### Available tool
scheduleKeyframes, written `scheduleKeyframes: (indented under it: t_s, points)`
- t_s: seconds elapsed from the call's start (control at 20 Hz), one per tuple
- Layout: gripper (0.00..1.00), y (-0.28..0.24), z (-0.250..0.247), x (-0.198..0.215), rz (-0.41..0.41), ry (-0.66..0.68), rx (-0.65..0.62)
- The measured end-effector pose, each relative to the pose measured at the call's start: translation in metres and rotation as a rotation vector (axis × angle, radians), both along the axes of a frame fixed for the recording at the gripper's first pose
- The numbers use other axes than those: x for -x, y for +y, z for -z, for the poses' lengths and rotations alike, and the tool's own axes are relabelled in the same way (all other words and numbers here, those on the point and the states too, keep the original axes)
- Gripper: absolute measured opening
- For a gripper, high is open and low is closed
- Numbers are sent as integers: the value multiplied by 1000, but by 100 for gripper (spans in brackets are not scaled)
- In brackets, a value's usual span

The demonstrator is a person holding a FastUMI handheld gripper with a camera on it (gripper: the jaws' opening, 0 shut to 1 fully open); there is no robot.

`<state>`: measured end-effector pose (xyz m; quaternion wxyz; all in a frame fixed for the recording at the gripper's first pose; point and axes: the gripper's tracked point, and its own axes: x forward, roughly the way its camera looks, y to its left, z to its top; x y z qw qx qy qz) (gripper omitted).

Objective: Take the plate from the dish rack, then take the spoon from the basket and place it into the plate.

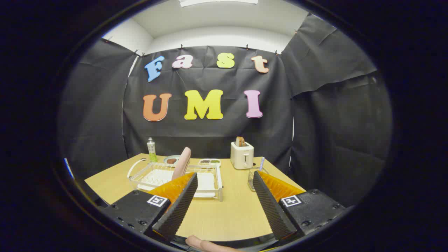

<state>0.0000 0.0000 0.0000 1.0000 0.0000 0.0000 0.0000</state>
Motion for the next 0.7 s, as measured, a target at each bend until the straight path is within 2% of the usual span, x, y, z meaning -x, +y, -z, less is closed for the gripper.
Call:
scheduleKeyframes:
  t_s: [0.7]
  points:
    - [100, -1, 3, 4, -8, -8, 17]
